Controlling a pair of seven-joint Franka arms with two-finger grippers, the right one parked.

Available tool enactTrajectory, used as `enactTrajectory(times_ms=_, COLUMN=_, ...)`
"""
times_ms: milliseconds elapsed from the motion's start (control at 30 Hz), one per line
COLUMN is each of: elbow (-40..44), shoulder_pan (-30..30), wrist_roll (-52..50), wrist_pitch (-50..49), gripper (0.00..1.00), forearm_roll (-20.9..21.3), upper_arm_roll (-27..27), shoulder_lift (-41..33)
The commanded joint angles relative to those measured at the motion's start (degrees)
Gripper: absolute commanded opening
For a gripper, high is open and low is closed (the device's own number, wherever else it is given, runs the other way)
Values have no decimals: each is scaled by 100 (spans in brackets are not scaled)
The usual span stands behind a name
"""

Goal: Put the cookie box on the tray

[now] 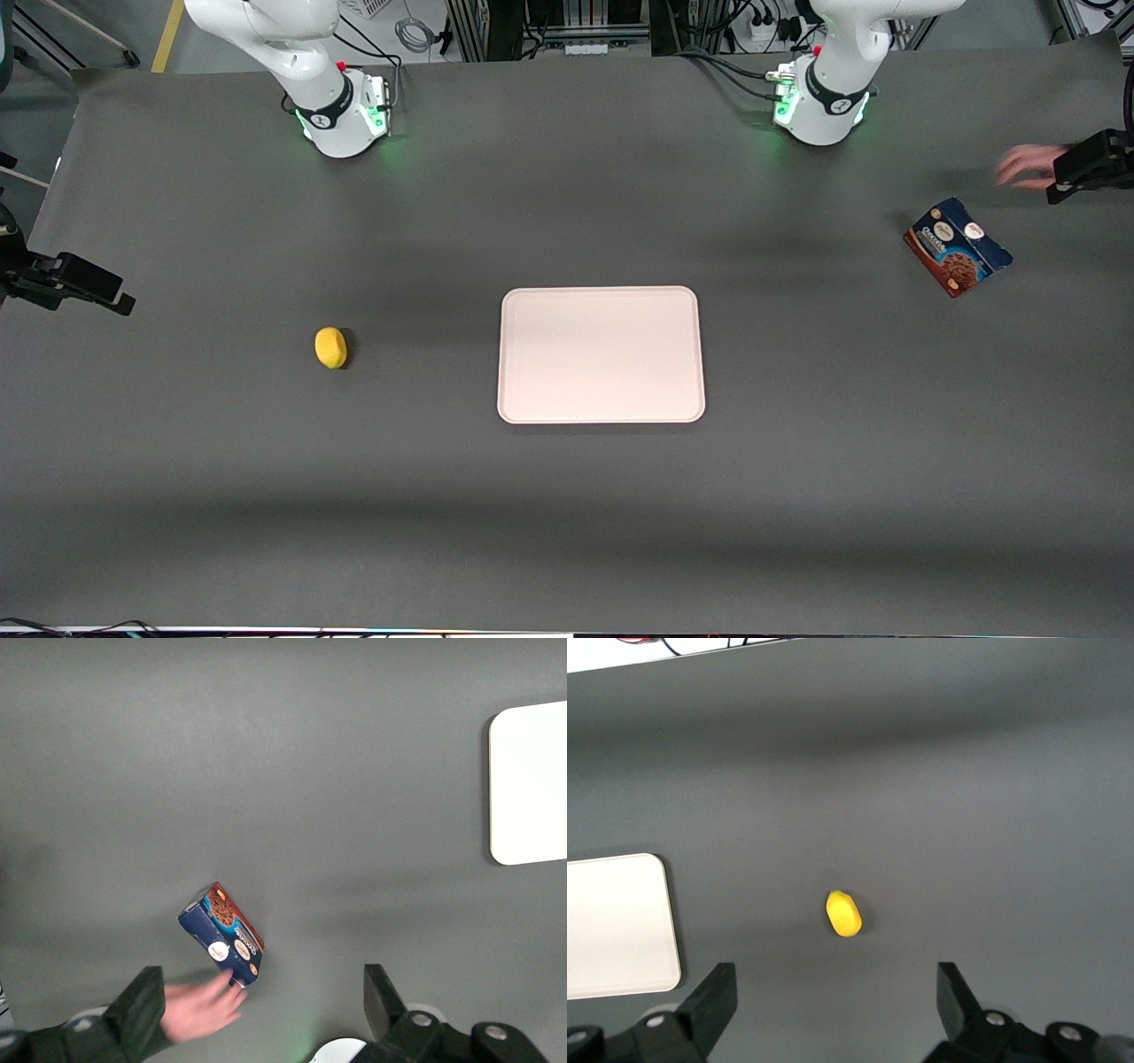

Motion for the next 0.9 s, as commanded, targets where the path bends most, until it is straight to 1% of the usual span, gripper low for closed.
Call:
enactTrajectory(times_ms=0, elbow=105, shoulder_pan=13, wrist_roll=-13, wrist_pitch=-107, gripper=100, forearm_roll=46, upper_arm_roll=-17, shoulder_lift=42)
enactTrajectory(times_ms=433, elbow=131, shoulder_pan=22, wrist_roll=-4, wrist_pitch=-229, gripper=100, forearm_roll=81, upper_arm_roll=0, shoulder_lift=-20)
enactTrajectory(times_ms=533, elbow=367, shoulder_pan=49, wrist_roll=-4, wrist_pitch=-685, gripper=100, forearm_roll=317, upper_arm_roll=9, shoulder_lift=-107)
enactTrajectory(times_ms=600, elbow=683, shoulder_pan=118, wrist_roll=13, wrist_pitch=-1246, gripper=100, forearm_roll=537, upper_arm_roll=27, shoulder_lift=-116)
enactTrajectory(times_ms=667, elbow=825, shoulder_pan=180, wrist_roll=-13, wrist_pitch=-1731, gripper=100, forearm_roll=757, upper_arm_roll=27, shoulder_lift=-134)
enactTrajectory(times_ms=733, elbow=756, shoulder_pan=215, wrist_roll=-22, wrist_pitch=-1890, gripper=100, forearm_roll=994, upper_arm_roll=36, shoulder_lift=-283)
enactTrajectory(times_ms=867, elbow=168, shoulder_pan=461, wrist_roll=-311, wrist_pitch=-1637, gripper=100, forearm_roll=1066, upper_arm_roll=53, shoulder_lift=-503)
